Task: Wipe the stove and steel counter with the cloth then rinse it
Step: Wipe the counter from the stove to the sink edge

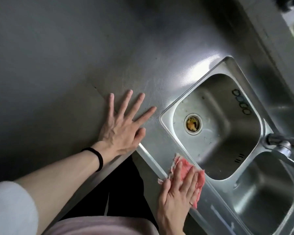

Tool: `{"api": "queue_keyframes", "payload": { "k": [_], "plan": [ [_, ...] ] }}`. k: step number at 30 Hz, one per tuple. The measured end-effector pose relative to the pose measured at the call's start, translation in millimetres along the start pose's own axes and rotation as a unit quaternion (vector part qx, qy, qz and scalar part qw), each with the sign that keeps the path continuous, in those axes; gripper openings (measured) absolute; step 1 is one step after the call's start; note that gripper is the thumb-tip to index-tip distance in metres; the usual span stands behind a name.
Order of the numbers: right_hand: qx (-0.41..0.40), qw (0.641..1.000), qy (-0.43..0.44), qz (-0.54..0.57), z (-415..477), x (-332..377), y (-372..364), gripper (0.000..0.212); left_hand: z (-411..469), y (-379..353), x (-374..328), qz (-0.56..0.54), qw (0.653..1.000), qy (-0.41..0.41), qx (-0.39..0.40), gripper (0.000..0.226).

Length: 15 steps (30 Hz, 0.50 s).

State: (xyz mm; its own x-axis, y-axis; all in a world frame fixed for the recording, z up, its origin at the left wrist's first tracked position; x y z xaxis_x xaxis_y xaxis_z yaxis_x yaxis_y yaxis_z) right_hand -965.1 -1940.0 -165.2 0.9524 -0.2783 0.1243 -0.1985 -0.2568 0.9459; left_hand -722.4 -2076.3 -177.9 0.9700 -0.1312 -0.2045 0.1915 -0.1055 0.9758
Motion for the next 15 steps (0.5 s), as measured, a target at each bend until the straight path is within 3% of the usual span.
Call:
{"api": "queue_keyframes", "payload": {
  "k": [5,11,15],
  "plan": [
    [-0.005,1.0,-0.019,0.016,24,35,1,0.066,1,-5,0,0.011,1.0,0.005,0.001,0.078],
    [-0.034,0.996,0.076,0.023,68,135,1,0.062,-2,-4,0,0.03,1.0,0.0,0.011,0.076],
    [-0.045,0.995,0.088,0.028,73,141,-1,0.06,-1,-3,1,0.031,1.0,0.0,0.005,0.074]
  ]
}}
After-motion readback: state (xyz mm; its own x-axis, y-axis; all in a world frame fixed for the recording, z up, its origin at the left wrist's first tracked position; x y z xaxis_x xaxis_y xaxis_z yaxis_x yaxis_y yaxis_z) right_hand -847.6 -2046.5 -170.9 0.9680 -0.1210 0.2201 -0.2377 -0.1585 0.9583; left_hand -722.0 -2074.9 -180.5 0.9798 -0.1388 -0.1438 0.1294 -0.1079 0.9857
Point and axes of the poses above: each hand's wrist, its own z-axis towards the middle knuckle, its own y-axis out of the back of the hand, x = y × z, the point moved 6 cm from there along z, towards the middle knuckle, and after that the axes turned 1 degree about -y, right-handed, at the moved point
